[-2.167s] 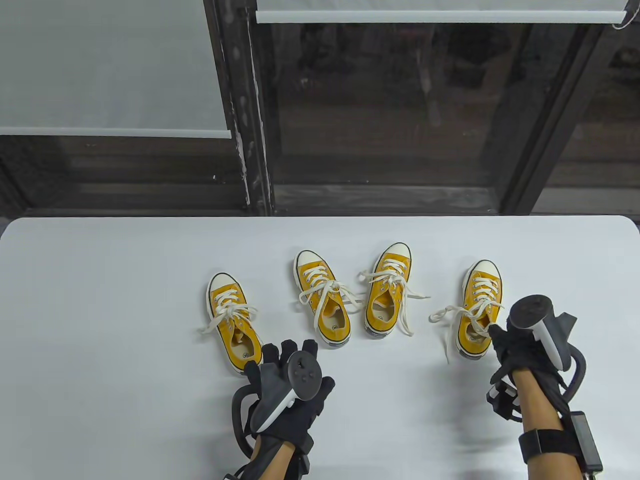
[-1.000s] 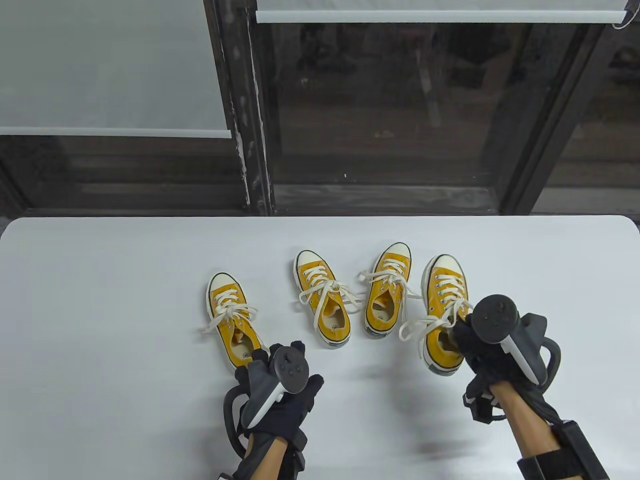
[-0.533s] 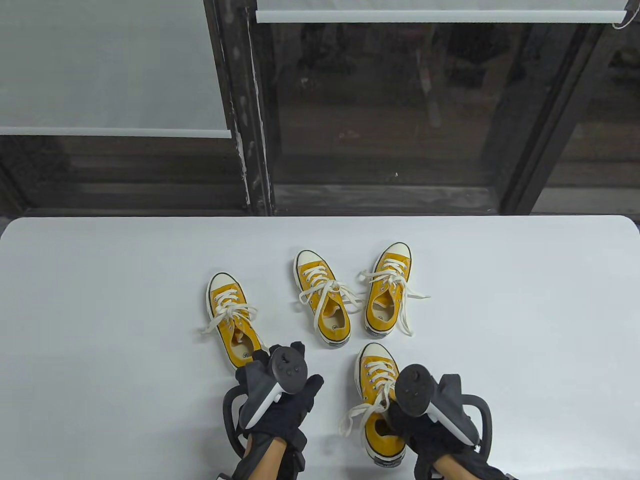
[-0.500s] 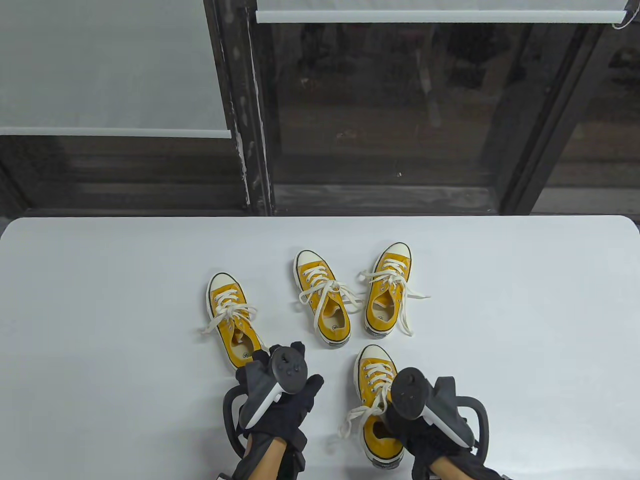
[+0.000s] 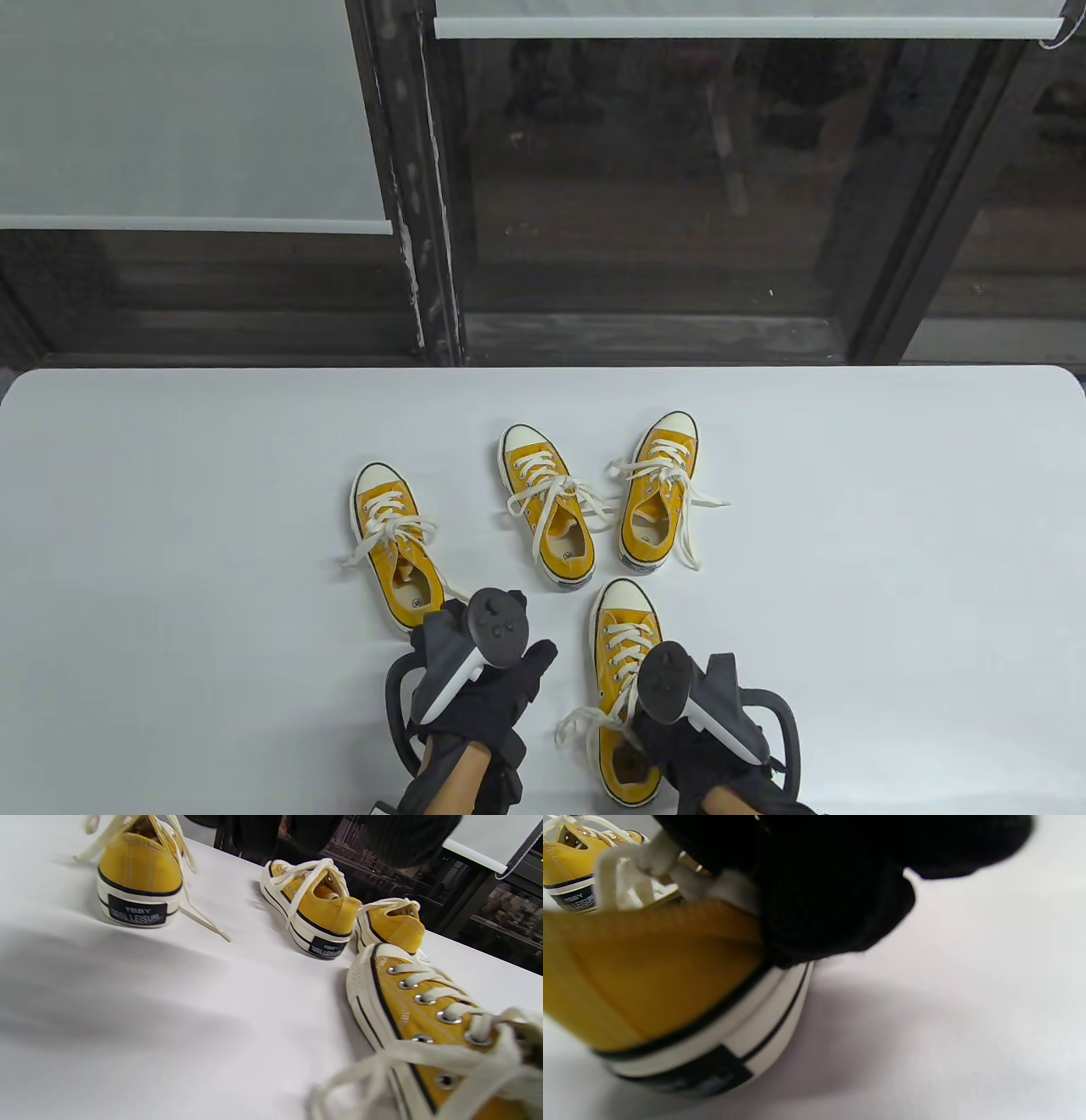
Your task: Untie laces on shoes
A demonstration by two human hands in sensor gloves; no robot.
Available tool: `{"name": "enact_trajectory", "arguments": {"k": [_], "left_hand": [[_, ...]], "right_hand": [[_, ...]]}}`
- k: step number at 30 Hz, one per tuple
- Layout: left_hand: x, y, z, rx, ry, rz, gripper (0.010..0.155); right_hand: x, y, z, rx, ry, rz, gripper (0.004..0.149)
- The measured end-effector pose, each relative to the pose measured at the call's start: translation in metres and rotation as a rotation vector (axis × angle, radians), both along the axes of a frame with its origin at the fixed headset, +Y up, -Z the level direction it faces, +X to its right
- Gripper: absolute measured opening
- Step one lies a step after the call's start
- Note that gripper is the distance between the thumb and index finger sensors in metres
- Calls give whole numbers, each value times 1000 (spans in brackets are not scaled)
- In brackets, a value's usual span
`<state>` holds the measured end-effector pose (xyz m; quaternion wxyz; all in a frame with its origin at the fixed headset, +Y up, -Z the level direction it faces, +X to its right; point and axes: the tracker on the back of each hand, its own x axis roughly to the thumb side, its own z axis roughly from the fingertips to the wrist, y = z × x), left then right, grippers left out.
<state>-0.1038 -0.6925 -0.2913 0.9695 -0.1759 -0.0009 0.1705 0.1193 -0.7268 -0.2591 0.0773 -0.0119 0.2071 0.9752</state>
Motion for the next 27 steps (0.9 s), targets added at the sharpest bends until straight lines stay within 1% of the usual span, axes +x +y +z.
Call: {"name": "enact_trajectory", "arguments": {"k": [2, 5, 6, 7, 8, 10, 11, 12, 13, 14, 16, 17, 18, 20, 21, 22, 24, 25, 27], "left_hand": [[5, -1, 0, -29, -41, 43, 65], [14, -6, -1, -121, -142, 120, 49], [18, -8, 0, -152, -174, 133, 47], [21, -9, 0, -166, -195, 128, 46], [25, -9, 0, -190, -225, 117, 46], [29, -10, 1, -223, -247, 102, 48], [30, -10, 2, -234, -249, 95, 49], [32, -11, 2, -239, -245, 76, 48], [34, -11, 2, -239, -265, 47, 49], [36, -12, 3, -243, -270, 29, 52], [42, -15, 4, -243, -279, -14, 60], [44, -16, 4, -249, -281, -25, 65], [48, -19, 4, -258, -287, -47, 68], [54, -25, 5, -264, -300, -84, 71], [58, -29, 5, -263, -303, -105, 69], [60, -31, 5, -264, -302, -114, 63], [64, -36, 5, -266, -296, -123, 48], [64, -36, 4, -277, -304, -123, 44], [60, -34, 2, -274, -286, -93, 42]], "right_hand": [[4, 4, 0, -24, 5, -14, 58], [13, 16, 0, -190, 23, -77, 67], [18, 23, 0, -254, 21, -108, 68], [21, 27, 0, -273, 18, -122, 69], [25, 32, 1, -262, 5, -128, 68], [29, 44, 3, -85, -46, -99, 66], [28, 48, 3, 56, -29, -94, 63], [26, 48, 2, 97, 22, -95, 60], [23, 46, -1, 74, 101, -122, 58], [20, 43, -3, 40, 146, -176, 56], [15, 35, -8, -33, 138, -294, 53], [12, 31, -11, -72, 163, -318, 53], [10, 27, -13, -109, 189, -325, 52], [8, 22, -14, -125, 169, -301, 50], [8, 18, -15, -132, 190, -286, 50], [8, 16, -16, -151, 194, -286, 50], [12, 12, -17, -181, 177, -338, 50], [15, 9, -18, -196, 159, -371, 49], [19, 3, -20, -228, 144, -405, 49]]}}
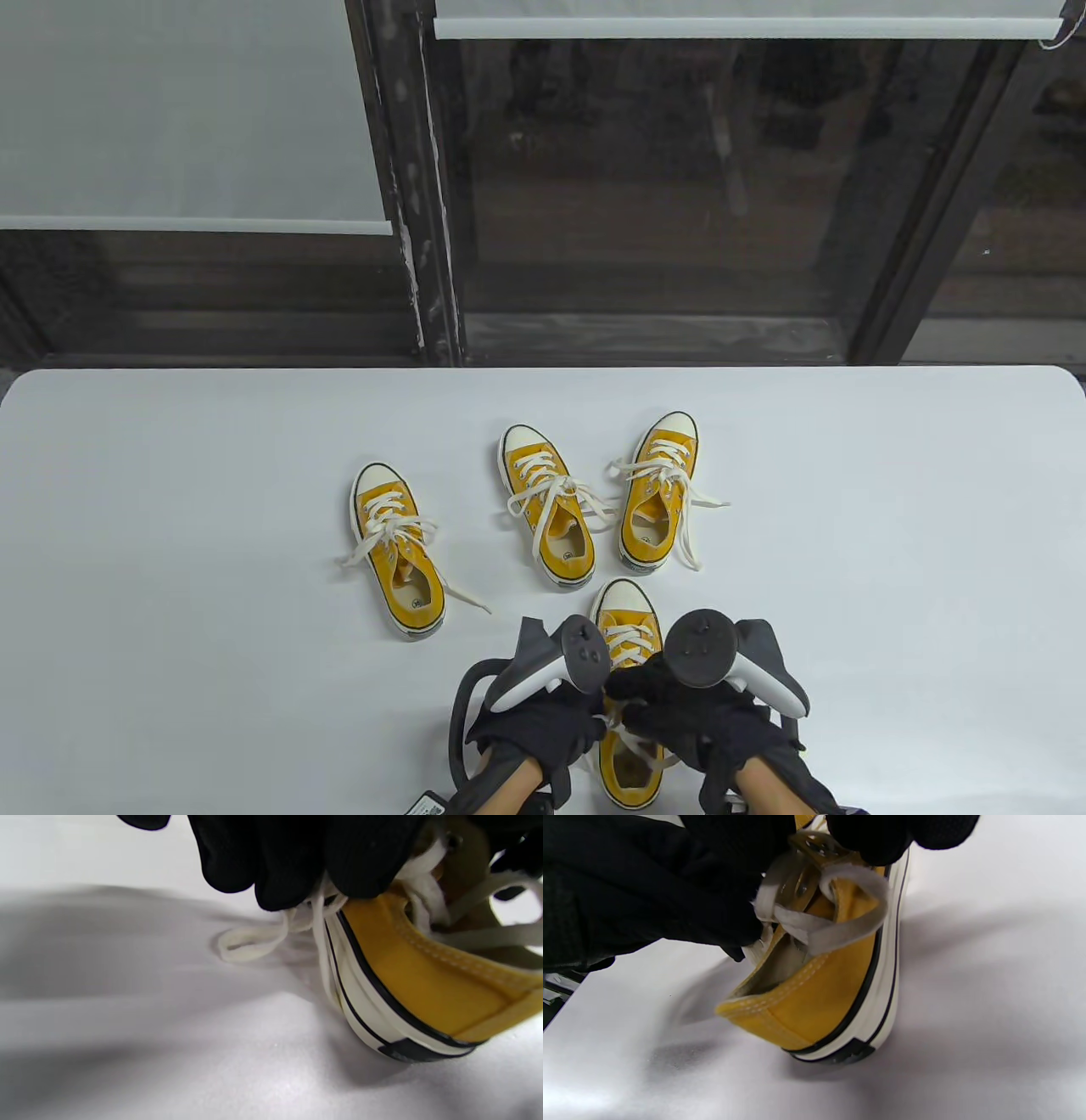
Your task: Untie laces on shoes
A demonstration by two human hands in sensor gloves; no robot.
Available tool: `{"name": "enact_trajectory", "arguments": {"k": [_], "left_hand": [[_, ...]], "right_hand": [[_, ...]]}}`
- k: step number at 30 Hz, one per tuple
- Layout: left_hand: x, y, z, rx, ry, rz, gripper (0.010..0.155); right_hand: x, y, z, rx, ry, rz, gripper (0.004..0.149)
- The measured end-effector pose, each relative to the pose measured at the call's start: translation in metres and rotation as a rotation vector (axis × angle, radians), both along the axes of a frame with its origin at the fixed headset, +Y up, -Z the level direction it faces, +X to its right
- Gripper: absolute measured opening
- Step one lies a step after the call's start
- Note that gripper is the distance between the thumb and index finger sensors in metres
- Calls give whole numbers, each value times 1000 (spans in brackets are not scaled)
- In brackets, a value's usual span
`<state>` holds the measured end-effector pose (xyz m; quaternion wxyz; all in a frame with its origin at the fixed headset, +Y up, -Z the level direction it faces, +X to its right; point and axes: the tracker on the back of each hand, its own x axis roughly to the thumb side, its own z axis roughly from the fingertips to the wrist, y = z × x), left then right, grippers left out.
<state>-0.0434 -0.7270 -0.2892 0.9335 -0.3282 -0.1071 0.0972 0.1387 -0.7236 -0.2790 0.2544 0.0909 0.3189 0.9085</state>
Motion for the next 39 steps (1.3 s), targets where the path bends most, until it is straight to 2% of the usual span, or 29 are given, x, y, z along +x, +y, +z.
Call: {"name": "enact_trajectory", "arguments": {"k": [4, 9, 13, 20, 24, 29, 39], "left_hand": [[-12, 13, -3, -11, 48, 145, 42], [-16, 36, -3, 76, 66, 176, 42], [-16, 51, -4, 95, 80, 178, 42], [-11, 78, -8, 38, 97, 255, 43], [-16, 93, -10, -25, 107, 358, 43], [-26, 110, -9, -4, 144, 445, 43], [-46, 132, -6, 36, 176, 573, 43]], "right_hand": [[5, -6, -2, -66, -14, -70, 49], [3, -7, -2, -42, -4, -30, 52], [3, -6, 0, 1, -15, 7, 51], [-2, -3, 4, 88, -3, 77, 49], [-3, -1, 4, 137, -10, 110, 45], [-1, -3, 3, 129, -35, 97, 41], [-2, -4, 4, 138, -38, 117, 44]]}}
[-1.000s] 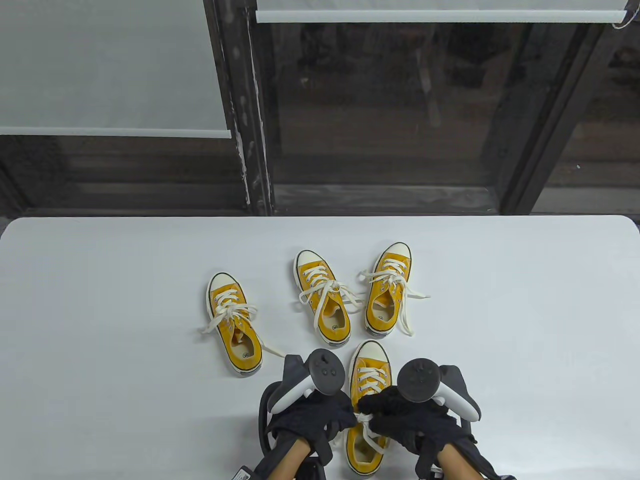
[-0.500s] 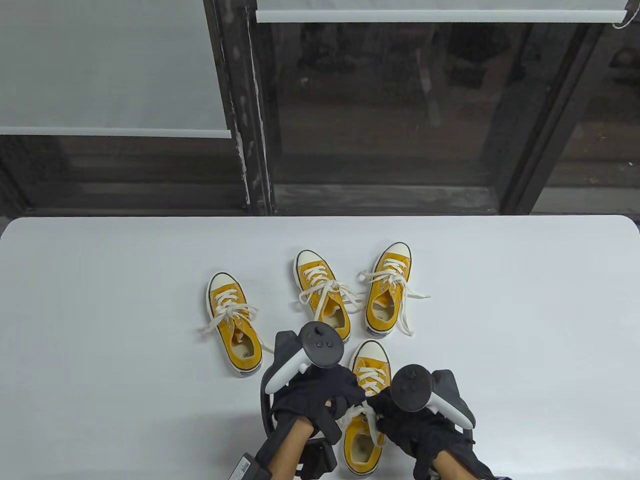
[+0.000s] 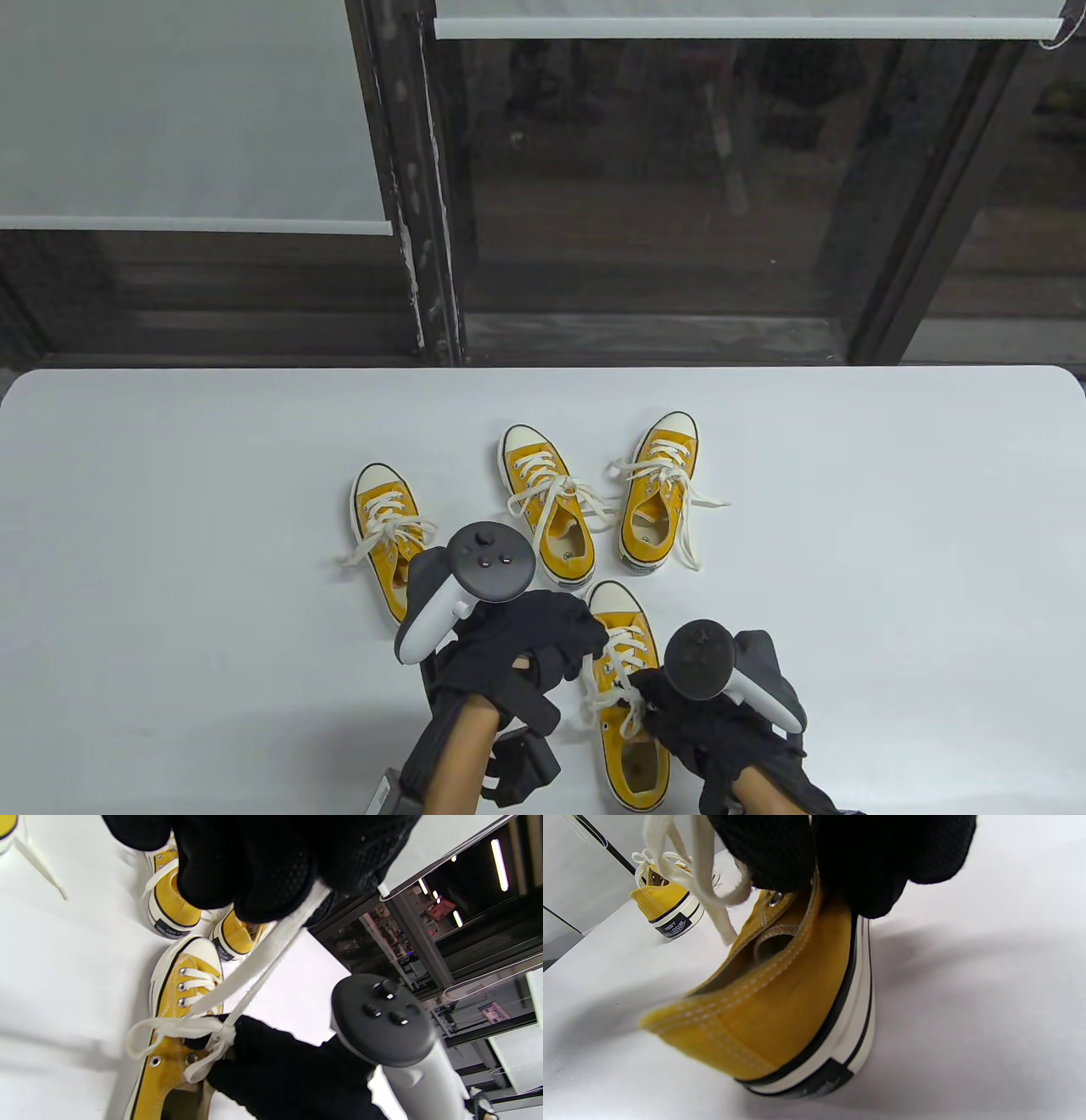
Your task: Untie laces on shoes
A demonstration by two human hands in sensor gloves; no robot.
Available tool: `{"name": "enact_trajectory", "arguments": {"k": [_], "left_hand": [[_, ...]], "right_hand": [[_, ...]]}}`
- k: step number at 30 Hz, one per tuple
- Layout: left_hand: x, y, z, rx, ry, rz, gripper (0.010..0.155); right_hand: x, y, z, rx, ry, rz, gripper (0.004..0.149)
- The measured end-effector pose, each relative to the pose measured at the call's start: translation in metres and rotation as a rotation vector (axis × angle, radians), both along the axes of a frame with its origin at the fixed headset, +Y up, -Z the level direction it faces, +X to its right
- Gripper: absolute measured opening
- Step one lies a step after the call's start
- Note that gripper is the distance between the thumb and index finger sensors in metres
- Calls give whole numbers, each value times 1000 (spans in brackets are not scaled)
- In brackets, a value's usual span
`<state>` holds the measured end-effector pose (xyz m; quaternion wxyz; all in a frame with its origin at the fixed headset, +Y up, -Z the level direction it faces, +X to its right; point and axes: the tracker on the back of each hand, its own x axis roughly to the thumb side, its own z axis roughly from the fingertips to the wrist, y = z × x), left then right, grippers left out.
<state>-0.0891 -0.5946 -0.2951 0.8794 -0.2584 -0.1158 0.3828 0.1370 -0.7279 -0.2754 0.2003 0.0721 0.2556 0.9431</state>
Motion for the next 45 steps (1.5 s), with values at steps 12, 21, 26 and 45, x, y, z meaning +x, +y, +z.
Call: {"name": "enact_trajectory", "arguments": {"k": [12, 21, 26, 45], "left_hand": [[-40, 69, 4, 186, 144, 564, 45], [-30, 81, 7, 222, 159, 511, 45], [-29, 85, 8, 234, 155, 474, 45], [-35, -23, -3, 186, 387, -492, 65]], "right_hand": [[5, -4, -3, -33, -17, -27, 45], [8, 1, -3, -3, -41, -95, 57], [9, 6, -2, 93, -73, -133, 48], [21, -5, -12, -25, -173, -337, 37]]}}
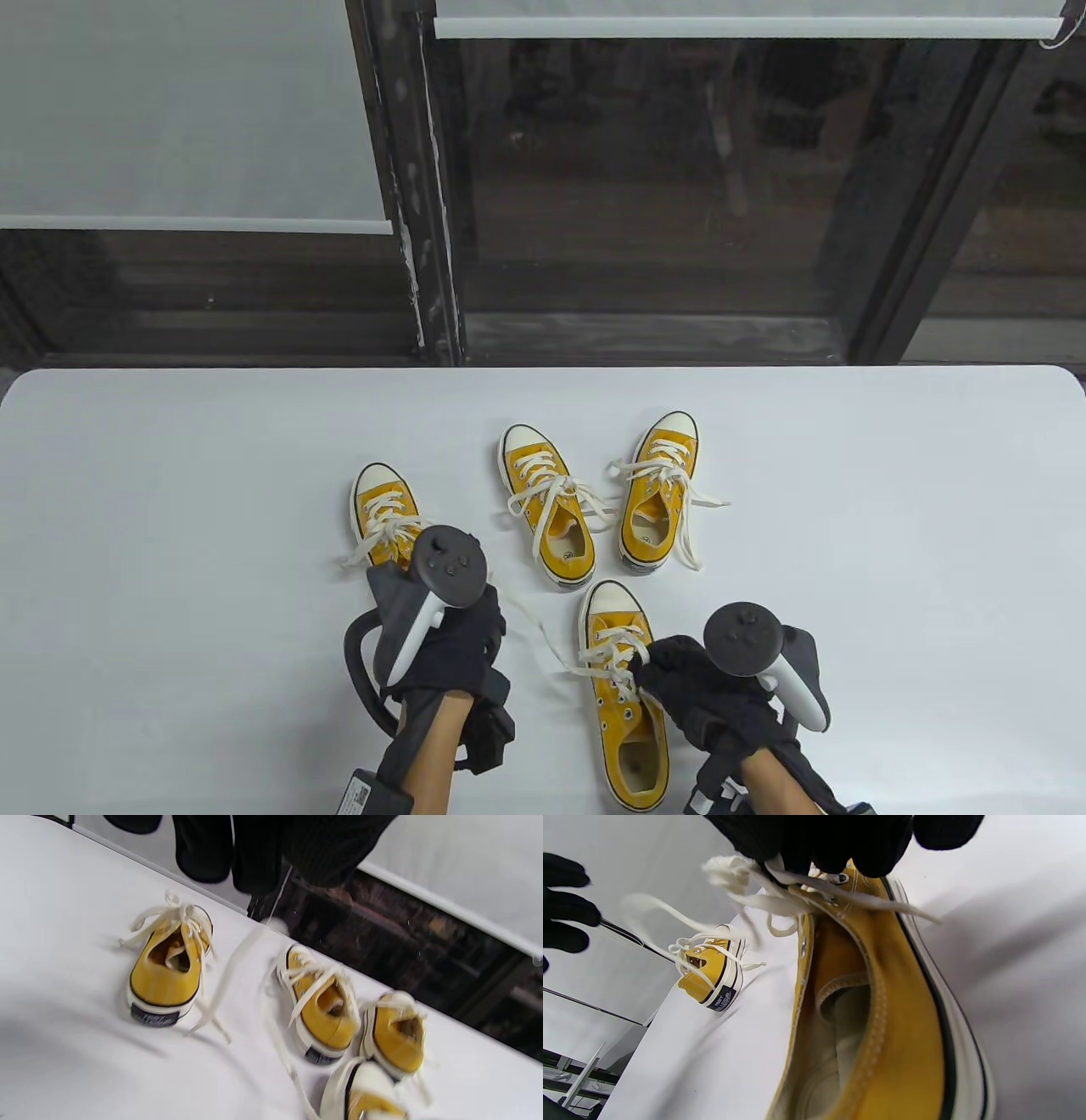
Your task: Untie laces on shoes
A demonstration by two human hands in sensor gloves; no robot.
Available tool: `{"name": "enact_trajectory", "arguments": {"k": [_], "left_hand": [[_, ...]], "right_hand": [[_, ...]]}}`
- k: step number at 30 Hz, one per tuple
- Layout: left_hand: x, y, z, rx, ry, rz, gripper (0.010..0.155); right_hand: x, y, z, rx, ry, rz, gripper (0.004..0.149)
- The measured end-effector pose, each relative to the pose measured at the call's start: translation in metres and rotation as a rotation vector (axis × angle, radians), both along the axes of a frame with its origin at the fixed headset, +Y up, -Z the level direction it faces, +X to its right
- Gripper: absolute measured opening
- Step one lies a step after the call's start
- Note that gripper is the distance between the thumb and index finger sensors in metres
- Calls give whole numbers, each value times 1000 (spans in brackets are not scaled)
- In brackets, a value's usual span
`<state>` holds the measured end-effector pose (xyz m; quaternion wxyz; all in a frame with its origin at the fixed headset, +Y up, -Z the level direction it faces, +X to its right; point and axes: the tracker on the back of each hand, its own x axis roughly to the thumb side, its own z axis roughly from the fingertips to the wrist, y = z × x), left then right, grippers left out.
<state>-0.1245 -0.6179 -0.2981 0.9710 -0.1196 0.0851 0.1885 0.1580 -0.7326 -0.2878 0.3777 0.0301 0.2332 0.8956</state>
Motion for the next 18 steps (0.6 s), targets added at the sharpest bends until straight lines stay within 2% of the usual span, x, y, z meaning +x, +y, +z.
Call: {"name": "enact_trajectory", "arguments": {"k": [3, 5, 6, 8, 10, 12, 15, 18], "left_hand": [[17, -11, 9, -24, -65, 1, 75], [27, -17, 13, -62, -121, 20, 70], [32, -21, 14, -96, -144, 48, 61], [48, -35, 14, -257, -197, 129, 51], [63, -54, 12, -446, -259, 176, 52], [77, -71, 11, -548, -261, 173, 57], [92, -90, 7, -532, -214, 220, 66], [98, -101, 3, -554, -217, 285, 65]], "right_hand": [[3, 1, -1, -7, -15, -29, 37], [4, 1, -1, -11, -17, -41, 37], [4, 0, -1, -14, -19, -44, 37], [5, 0, -1, -17, -22, -53, 37], [6, 1, -1, -21, -25, -70, 37], [6, 1, -1, -24, -25, -79, 36], [6, 1, 0, -43, -21, -105, 36], [7, 0, -1, -64, -18, -128, 36]]}}
